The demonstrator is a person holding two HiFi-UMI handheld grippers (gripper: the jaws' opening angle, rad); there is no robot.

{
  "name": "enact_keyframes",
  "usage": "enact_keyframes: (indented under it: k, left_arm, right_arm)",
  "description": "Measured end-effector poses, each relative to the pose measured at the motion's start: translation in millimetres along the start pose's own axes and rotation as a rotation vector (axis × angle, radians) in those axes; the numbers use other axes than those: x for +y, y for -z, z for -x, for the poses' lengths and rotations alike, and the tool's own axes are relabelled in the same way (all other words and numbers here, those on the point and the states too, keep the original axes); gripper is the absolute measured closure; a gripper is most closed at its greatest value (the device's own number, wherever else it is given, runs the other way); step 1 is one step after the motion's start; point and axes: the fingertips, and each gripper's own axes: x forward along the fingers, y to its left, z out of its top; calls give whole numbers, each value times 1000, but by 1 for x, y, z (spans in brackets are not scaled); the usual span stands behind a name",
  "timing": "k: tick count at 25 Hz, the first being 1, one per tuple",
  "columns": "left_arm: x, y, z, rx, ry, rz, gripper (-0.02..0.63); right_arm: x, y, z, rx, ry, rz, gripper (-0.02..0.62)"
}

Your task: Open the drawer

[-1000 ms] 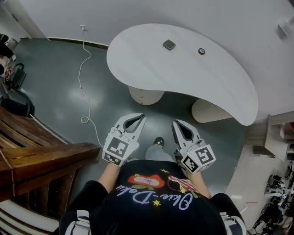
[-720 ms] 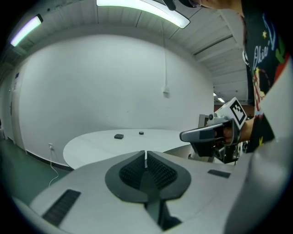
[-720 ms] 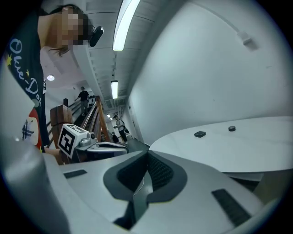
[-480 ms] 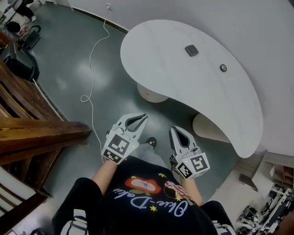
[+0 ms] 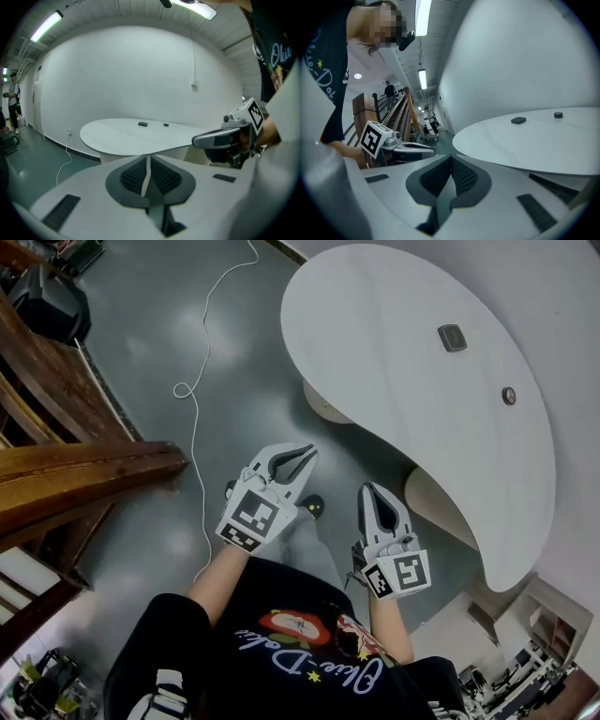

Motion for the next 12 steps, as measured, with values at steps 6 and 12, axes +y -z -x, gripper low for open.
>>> enact_keyframes:
  k: [6,12]
  left_arm:
    - [22,30,-26,1,2,38,600]
    - [46,69,-49,17,-7,75,598]
  right_arm:
    - [0,23,-42,30,-34,8,595]
    - [-11,47,-74,47,-7,-3,595]
